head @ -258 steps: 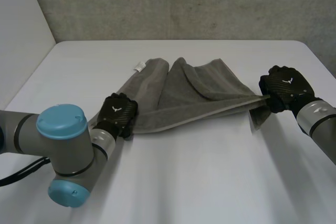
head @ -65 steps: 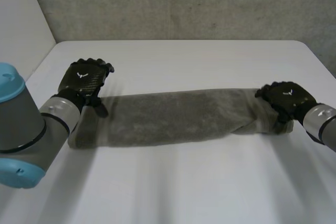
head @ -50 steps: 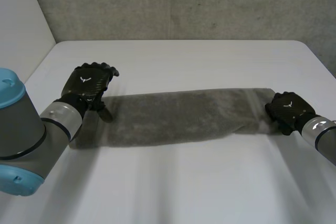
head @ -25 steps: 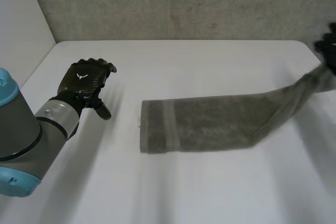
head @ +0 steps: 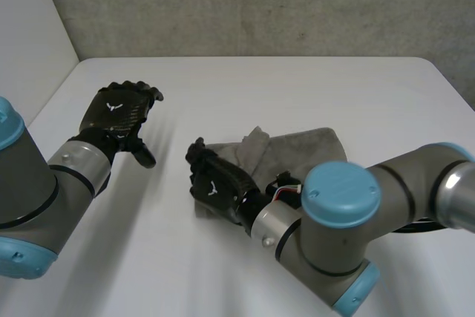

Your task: Fold the towel.

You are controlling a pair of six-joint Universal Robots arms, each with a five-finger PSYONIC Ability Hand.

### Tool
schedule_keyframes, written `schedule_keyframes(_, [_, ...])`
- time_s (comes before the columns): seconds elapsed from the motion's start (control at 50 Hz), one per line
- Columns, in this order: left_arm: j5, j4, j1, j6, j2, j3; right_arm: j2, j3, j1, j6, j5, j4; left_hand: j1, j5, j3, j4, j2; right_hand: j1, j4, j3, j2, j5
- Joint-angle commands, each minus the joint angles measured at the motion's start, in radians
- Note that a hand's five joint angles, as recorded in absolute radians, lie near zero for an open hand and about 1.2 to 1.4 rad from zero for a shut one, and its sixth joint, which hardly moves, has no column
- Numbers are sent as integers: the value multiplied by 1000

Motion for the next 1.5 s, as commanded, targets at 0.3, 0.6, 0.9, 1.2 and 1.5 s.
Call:
schedule_keyframes(0.3, [2, 25, -96, -168, -39, 132, -333, 175, -286, 770, 58, 7, -41, -14, -48, -54, -36, -957, -76, -46, -946, -980])
schedule_keyframes(0.6, [-6, 21, -273, -206, -173, 325, -394, 296, -565, 856, -89, 193, -35, -8, -48, -54, -30, -957, -76, -46, -946, -980])
schedule_keyframes(0.9, [-32, -1, -368, -196, -432, 488, -296, 338, -602, 741, -79, 125, -5, 21, -48, -54, 0, -894, -76, -46, -883, -917])
schedule_keyframes(1.2, [-176, 7, -365, -101, -619, 603, -237, 361, -597, 630, -69, 99, 42, 68, -48, -54, 47, -615, -76, -46, -604, -638])
schedule_keyframes(1.5, [-216, -10, -356, -75, -615, 603, -239, 359, -590, 630, -69, 105, 842, 869, -48, -54, 847, -615, -76, -46, -604, -638])
